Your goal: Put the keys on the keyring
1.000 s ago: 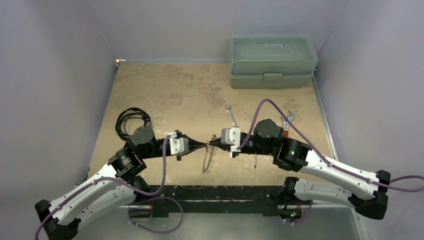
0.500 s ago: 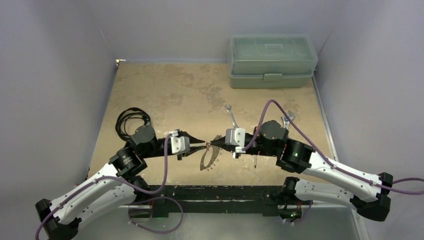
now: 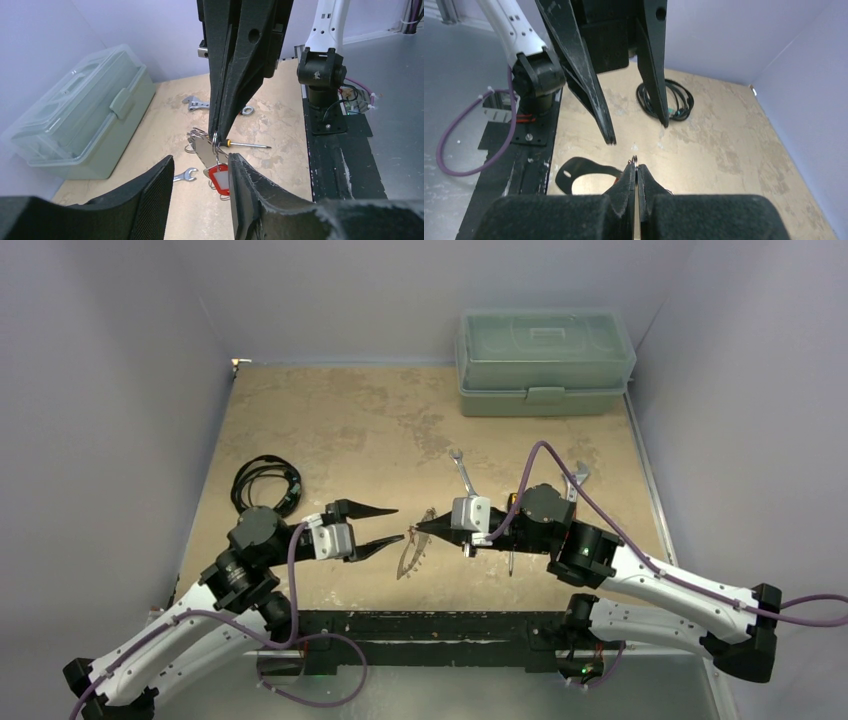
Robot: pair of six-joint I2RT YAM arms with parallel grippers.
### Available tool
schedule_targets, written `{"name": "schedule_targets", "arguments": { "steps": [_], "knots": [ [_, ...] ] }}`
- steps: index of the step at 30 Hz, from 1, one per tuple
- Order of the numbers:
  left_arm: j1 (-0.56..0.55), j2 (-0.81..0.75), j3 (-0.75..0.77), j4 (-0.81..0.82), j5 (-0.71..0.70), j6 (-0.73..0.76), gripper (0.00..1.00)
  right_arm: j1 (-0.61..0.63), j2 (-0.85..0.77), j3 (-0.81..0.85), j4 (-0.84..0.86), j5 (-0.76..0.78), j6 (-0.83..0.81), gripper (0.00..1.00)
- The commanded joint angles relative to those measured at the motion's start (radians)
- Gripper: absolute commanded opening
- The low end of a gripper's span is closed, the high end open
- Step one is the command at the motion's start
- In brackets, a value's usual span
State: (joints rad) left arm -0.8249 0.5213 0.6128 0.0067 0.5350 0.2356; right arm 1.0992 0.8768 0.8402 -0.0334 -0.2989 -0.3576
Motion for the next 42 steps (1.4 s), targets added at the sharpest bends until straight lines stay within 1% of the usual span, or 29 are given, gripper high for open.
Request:
{"name": "schedule_targets", "arguments": {
  "steps": [1,7,13,19,23,25,28,29,33,35,36,40,41,42],
  "knots": [
    [0.004,0.026,-0.003,0.039,0.022,-0.023,0.41,0.001,-0.006,-0.016,0.171,-0.052,0.056,0.00],
    [0.004,0.043,0.004,0.027,0.038,-0.020,0.40,0.001,-0.009,-0.028,0.232,-0.085,0.089,0.00],
    [0.004,0.042,0.005,0.024,0.046,-0.019,0.33,0.001,0.007,-0.024,0.252,-0.106,0.099,0.00],
    [0.004,0.042,0.006,0.024,0.051,-0.018,0.31,0.002,0.023,-0.025,0.264,-0.116,0.101,0.00],
    [0.004,0.042,0.005,0.025,0.051,-0.019,0.24,0.001,0.028,-0.025,0.271,-0.123,0.103,0.00],
    [0.004,0.045,0.005,0.026,0.051,-0.018,0.18,0.001,0.028,-0.026,0.272,-0.125,0.103,0.00],
    [0.003,0.049,0.006,0.026,0.054,-0.016,0.06,0.001,0.030,-0.026,0.273,-0.127,0.103,0.00],
    [0.003,0.050,0.005,0.025,0.057,-0.014,0.00,0.001,0.030,-0.026,0.273,-0.130,0.103,0.00],
    [0.003,0.048,0.002,0.019,0.055,0.001,0.00,0.001,0.033,-0.021,0.247,-0.122,0.096,0.00],
    [0.004,0.050,0.004,0.005,0.036,0.012,0.00,0.001,0.039,-0.006,0.184,-0.066,0.066,0.00],
    [0.004,0.054,0.008,-0.004,0.023,0.019,0.00,0.002,0.047,0.008,0.143,-0.026,0.049,0.06],
    [0.004,0.077,0.023,-0.071,-0.017,0.051,0.00,0.001,0.062,0.070,-0.036,0.044,-0.011,0.33],
    [0.003,0.083,0.026,-0.077,-0.020,0.054,0.00,0.002,0.060,0.080,-0.068,0.067,-0.016,0.39],
    [0.004,0.092,0.029,-0.085,-0.022,0.058,0.00,0.001,0.058,0.093,-0.097,0.080,-0.027,0.42]
  ]
}}
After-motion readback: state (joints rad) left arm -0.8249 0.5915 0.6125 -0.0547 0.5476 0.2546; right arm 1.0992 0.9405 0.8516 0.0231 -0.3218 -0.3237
